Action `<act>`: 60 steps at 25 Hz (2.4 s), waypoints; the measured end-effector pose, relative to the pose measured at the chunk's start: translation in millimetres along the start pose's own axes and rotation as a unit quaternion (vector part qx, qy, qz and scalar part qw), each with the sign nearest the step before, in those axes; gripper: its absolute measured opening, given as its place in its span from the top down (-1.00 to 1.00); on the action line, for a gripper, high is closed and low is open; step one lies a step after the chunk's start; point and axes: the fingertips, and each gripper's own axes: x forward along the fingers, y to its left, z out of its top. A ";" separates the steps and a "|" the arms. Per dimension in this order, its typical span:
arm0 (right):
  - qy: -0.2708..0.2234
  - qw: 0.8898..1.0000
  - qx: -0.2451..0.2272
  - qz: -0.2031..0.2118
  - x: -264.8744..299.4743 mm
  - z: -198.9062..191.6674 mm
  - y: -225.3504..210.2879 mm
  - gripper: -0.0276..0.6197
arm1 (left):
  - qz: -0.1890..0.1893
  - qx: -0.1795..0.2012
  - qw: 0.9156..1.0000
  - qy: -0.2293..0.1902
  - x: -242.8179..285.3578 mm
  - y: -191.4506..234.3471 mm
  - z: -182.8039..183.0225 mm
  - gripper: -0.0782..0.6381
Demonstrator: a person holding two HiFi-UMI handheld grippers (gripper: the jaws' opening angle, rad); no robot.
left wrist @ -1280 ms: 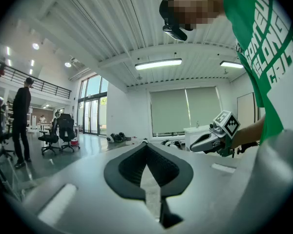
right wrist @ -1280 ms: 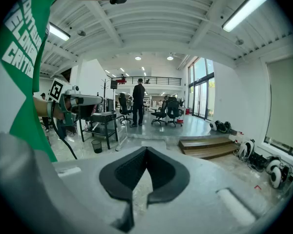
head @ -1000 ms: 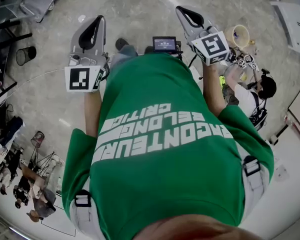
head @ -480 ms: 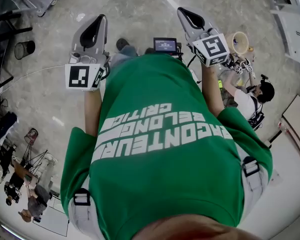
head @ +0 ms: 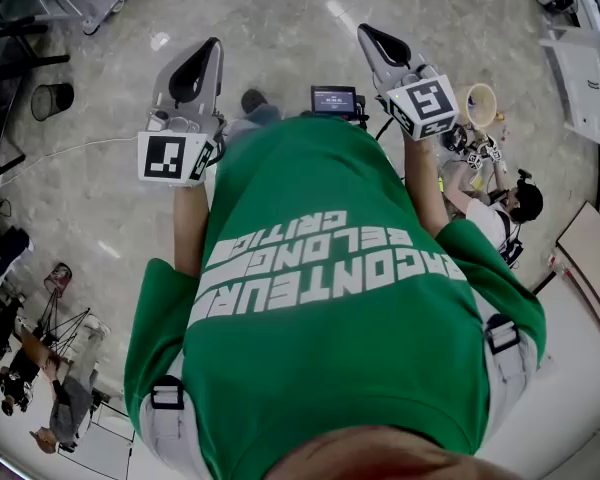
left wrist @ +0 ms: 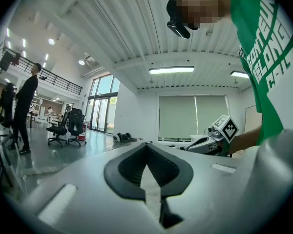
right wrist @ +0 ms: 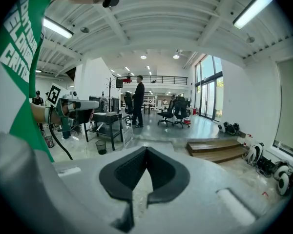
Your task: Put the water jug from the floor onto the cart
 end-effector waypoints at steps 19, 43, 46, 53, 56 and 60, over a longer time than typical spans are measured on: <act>0.041 0.999 -0.023 -0.021 67.1 13.7 18.2 0.94 | -0.009 -0.054 0.998 -0.009 -12.3 89.4 -14.8 0.74; 0.023 1.000 -0.009 0.016 249.3 70.1 -122.9 0.94 | 0.007 -0.053 0.998 0.018 145.5 220.0 6.1 0.74; 0.027 1.000 -0.001 0.015 265.3 70.0 -143.9 0.94 | 0.003 -0.052 0.998 0.025 169.8 230.6 6.8 0.74; 0.031 0.999 0.028 0.022 294.3 63.4 -190.3 0.94 | 0.003 -0.059 0.998 0.035 221.7 250.0 4.4 0.74; 0.030 0.999 0.029 0.033 309.8 64.3 -203.6 0.94 | 0.011 -0.060 0.998 0.036 236.4 257.8 4.4 0.74; 0.033 0.998 0.028 0.051 327.4 63.6 -214.7 0.94 | 0.019 -0.060 0.997 0.038 251.5 263.1 2.5 0.74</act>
